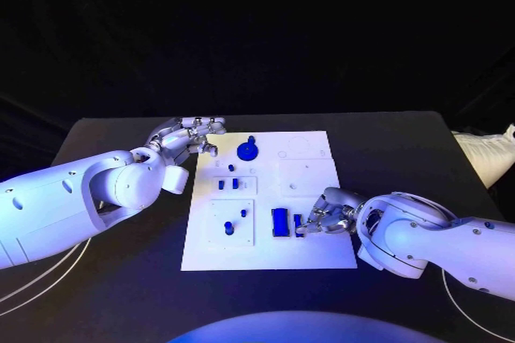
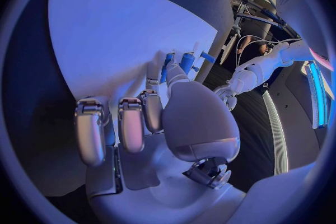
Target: Assemble the parts on the task board
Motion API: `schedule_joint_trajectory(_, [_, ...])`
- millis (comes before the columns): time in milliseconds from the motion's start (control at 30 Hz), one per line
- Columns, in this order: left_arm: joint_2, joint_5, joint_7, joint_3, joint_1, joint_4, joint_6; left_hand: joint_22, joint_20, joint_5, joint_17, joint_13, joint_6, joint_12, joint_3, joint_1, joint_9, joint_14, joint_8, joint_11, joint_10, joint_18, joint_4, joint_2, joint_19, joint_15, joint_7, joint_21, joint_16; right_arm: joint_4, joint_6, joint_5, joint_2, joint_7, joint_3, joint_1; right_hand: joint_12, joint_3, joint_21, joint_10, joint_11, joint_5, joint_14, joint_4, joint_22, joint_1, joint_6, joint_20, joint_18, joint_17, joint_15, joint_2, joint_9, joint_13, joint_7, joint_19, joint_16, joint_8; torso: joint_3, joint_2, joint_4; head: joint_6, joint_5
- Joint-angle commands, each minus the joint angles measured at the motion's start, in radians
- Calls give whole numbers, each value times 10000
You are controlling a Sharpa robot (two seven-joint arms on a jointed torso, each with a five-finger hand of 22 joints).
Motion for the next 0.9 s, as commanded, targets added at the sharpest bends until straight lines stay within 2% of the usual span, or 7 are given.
schedule_joint_trajectory(33, [24, -42, 44, 3, 0, 14, 198, -9, -9, 7, -9, 16, -71, 34, -57, 103, -17, -54, 61, 4, -61, 185, 21, 19, -80, 13, 26, -36, -42, 42, -33, -71, -26, -2, -26, -32, -153, -115, 28, 257, -69, 208, 873, -50, 2370, 110, -101, -65, -57, 1775, -57, -12, -20, 795, 17, 844, -17, -72, 8, -4, 7, 20, -12])
schedule_joint_trajectory(300, [23, -42, 58, -27, -2, 2, 176, -9, -9, 7, -9, 16, -71, 34, -57, 103, -17, -54, 61, 4, -61, 185, 21, 19, -80, 13, 26, -36, -42, 330, -524, 610, -404, 920, 10, 254, -925, -563, -296, -59, 48, 897, 788, -69, 2011, 115, -382, 2, 59, 1397, 33, -190, -75, 408, 154, 554, -282, -209, -13, -23, 2, 53, -39])
schedule_joint_trajectory(567, [90, 108, 201, -109, -40, -20, 189, -47, 3, -4, -217, 15, -83, 68, -150, 19, -21, -160, 73, 17, -108, 187, 70, -19, -116, 29, 27, -105, -134, -349, -1145, 3632, -527, 3992, 30, 1016, -3562, -732, -1535, -1205, 431, 1117, 463, -347, 724, 720, -1358, 282, 439, 142, 341, 33, -391, -1060, 615, -461, -1286, -888, -76, -196, 6, 188, -82])
schedule_joint_trajectory(667, [128, 254, 336, -124, -165, -55, 50, -242, 54, 2, -1052, -8, -126, 116, -276, 14, -32, -1016, 96, 56, -238, 188, 93, -46, -638, 99, 54, -510, -904, -1243, -1270, 5671, -285, 5672, 34, 1307, -6508, -636, -3299, -2476, 574, 941, -99, -663, -987, 1293, -1702, 399, 910, -1773, 477, 270, -607, -2904, 812, -1702, -3034, -1235, -141, -373, 6, 267, -119])
schedule_joint_trajectory(767, [220, 396, 463, -129, -268, -177, -121, -640, 182, 8, -1659, -96, -144, 50, -309, 71, -39, -1992, 130, 163, -408, 144, 104, -24, -1592, 225, 102, -1255, -2130, -2127, -1181, 7269, 46, 6923, 49, 1449, -8350, -496, -6472, -3225, 763, 865, -1092, -881, -3868, 1696, -1781, 504, 1547, -4846, 610, 430, -784, -4482, 928, -3521, -6343, -1412, -197, -551, -5, 413, -125])
schedule_joint_trajectory(833, [298, 483, 570, -131, -341, -297, -256, -974, 301, 16, -2208, -195, -165, -56, -276, 92, -46, -2509, 137, 242, -485, 100, 135, 2, -2287, 375, 131, -1818, -3257, -2699, -1016, 8108, 288, 7599, 71, 1501, -9088, -341, -7820, -3569, 828, 825, -1715, -1014, -4993, 1953, -1881, 594, 1702, -6259, 718, 506, -897, -5222, 1090, -4145, -8160, -1471, -216, -672, 1, 451, -134])
schedule_joint_trajectory(900, [373, 584, 679, -132, -401, -428, -371, -1355, 436, 4, -2773, -333, -228, -210, -257, 107, -62, -2632, 108, 298, -491, 86, 164, -17, -2815, 508, 186, -2348, -4454, -3179, -811, 8720, 512, 8108, 99, 1530, -10008, -183, -8582, -3952, 1028, 801, -2293, -1096, -5498, 2171, -2019, 751, 1657, -6744, 910, 529, -1043, -6154, 1192, -4498, -9207, -1499, -225, -753, -4, 590, -120])
